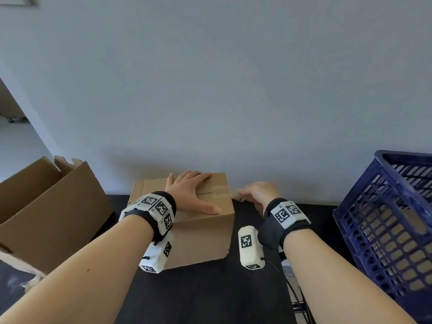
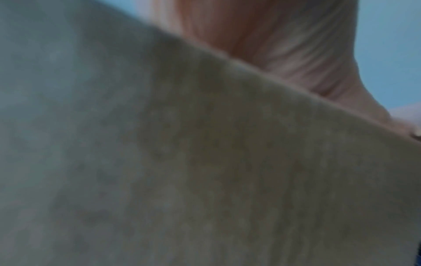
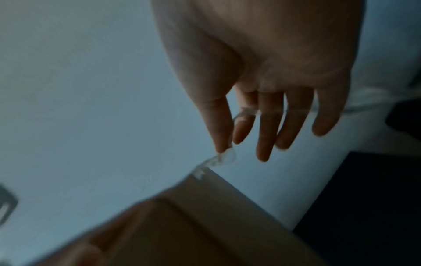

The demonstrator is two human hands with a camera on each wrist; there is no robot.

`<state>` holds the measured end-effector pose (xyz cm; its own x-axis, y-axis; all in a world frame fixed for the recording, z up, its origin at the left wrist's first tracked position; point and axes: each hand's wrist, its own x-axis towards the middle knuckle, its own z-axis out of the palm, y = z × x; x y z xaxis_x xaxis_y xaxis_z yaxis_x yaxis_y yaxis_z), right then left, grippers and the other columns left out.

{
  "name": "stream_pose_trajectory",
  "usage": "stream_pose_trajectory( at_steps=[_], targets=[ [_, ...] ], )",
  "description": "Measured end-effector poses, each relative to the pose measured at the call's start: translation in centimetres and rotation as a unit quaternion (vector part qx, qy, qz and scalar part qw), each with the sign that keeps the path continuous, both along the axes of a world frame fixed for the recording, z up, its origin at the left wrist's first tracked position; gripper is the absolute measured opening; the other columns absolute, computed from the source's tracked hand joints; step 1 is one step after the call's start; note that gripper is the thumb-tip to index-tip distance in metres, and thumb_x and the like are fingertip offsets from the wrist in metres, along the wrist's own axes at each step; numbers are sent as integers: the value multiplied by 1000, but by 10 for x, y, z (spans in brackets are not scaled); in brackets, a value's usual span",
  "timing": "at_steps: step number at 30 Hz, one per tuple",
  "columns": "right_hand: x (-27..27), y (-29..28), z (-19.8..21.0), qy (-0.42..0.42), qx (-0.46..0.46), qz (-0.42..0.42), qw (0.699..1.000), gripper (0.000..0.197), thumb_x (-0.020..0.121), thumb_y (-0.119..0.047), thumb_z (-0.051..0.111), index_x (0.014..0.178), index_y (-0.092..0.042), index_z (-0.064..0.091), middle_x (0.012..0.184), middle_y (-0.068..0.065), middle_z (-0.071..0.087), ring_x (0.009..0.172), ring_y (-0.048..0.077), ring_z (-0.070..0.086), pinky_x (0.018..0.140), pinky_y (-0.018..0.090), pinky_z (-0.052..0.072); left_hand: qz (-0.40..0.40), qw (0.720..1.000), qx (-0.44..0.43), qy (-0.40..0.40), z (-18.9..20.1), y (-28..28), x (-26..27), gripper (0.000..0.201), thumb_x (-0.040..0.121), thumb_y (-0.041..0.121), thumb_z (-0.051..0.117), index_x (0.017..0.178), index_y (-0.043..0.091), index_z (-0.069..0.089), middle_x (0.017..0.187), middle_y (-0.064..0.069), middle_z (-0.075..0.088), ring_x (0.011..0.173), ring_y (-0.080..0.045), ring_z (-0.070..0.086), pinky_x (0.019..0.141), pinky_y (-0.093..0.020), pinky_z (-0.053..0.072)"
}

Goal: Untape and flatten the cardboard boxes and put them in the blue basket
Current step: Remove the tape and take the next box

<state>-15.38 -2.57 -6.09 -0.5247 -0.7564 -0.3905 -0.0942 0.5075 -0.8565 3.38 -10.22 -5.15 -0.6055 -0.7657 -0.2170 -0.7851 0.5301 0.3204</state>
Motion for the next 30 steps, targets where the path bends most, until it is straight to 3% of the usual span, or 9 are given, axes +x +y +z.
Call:
stream_pose_trajectory(
  at_steps=[2,4,6,10,13,18,24,28,30],
  targets=[
    [-8,1,-5,174,38,36,983,10,74,-20,71,81,-14,71,89,7,72,90,28,64,77,36,52,3,1000,10,2,0,-1,0,123,38,87,56,146,43,16,155,9,17,145,-14,7,116,-53,-7],
    [-16,8,-1,381,92,79,917,16,83,-18,58,88,-25,72,102,-2,66,109,27,54,89,34,45,17,999,26,9,2,-4,0,121,36,86,55,143,44,21,153,10,24,143,-15,15,116,-52,-3],
    [-26,12,3,433,66,120,891,25,87,-11,54,99,-24,72,111,-2,64,112,26,53,90,32,43,40,998,41,18,6,-6,-4,107,48,76,69,140,43,27,148,10,32,140,-16,24,116,-52,1],
    [-24,4,13,334,-57,148,929,28,87,-6,53,99,-20,73,111,-1,69,104,20,62,86,22,43,78,995,51,24,12,-3,-17,88,61,58,77,135,41,32,141,6,39,134,-21,33,115,-55,6],
    [-3,-7,22,284,-122,192,931,18,89,-18,57,96,-20,73,105,-3,71,86,21,65,86,32,52,88,994,61,16,14,0,-20,97,50,63,72,136,43,32,141,5,38,135,-22,31,114,-56,4],
    [16,-21,17,320,-76,263,907,25,71,-46,73,85,-26,66,96,-4,55,85,13,55,73,26,40,97,992,69,38,8,1,-16,110,32,72,57,136,48,31,142,7,37,140,-18,23,116,-53,-3],
    [2,-26,13,275,-85,263,921,29,73,-31,77,57,-22,54,68,-5,62,69,11,56,55,21,38,110,992,34,54,0,3,-18,105,37,77,63,133,49,33,142,9,37,140,-14,23,117,-49,-6],
    [-24,-23,3,81,-84,205,972,25,74,-15,78,59,-13,58,62,4,63,70,18,63,68,27,53,119,990,33,71,0,2,-19,102,40,78,68,132,47,36,140,9,39,138,-14,25,117,-47,-7],
    [-36,-20,-4,-5,-84,174,981,25,75,-7,77,59,-10,57,67,8,64,70,20,64,66,28,55,123,989,33,80,1,2,-20,93,51,70,75,132,45,37,140,8,39,138,-15,25,117,-46,-8]
  ],
)
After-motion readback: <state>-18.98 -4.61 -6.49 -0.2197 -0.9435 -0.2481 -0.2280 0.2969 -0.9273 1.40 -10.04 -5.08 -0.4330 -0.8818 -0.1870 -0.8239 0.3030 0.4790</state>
